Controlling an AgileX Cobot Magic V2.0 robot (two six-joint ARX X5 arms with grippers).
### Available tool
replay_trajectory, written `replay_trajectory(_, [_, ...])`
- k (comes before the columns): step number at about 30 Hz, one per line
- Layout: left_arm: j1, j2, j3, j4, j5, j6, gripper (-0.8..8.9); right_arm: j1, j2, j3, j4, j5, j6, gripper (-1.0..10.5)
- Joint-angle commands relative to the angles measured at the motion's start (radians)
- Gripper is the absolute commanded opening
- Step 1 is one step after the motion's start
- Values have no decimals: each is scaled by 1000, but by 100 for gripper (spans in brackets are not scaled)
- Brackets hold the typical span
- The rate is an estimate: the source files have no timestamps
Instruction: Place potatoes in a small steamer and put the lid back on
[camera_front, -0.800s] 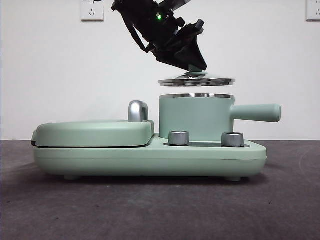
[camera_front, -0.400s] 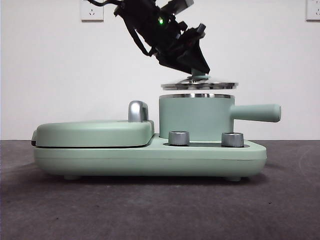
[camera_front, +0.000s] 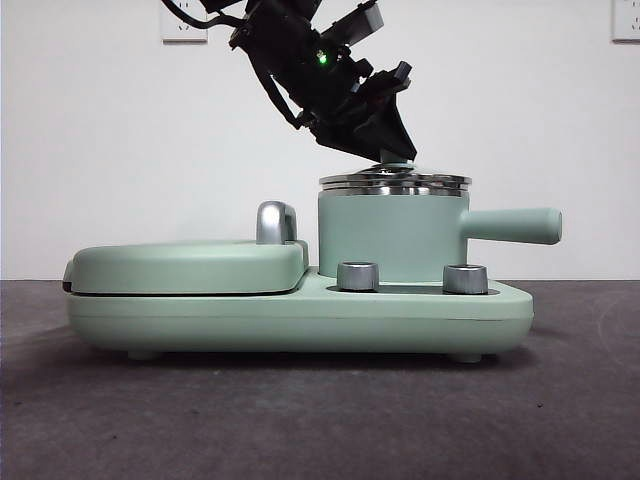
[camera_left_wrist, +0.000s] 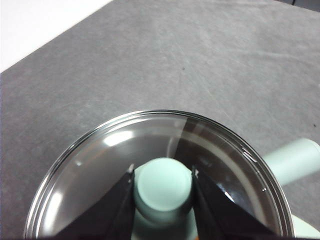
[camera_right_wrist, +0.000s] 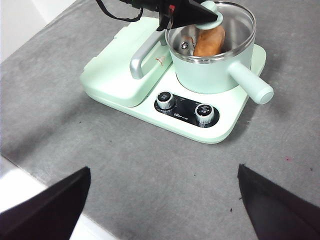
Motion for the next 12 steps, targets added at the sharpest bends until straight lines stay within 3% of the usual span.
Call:
replay_trajectory(1, [8, 19, 46, 21, -2, -44, 9, 6, 2, 5, 13, 4, 22, 454])
replay_trajectory(12, [8, 21, 48, 6, 41, -48, 9, 6, 2, 5, 34, 11, 33, 454])
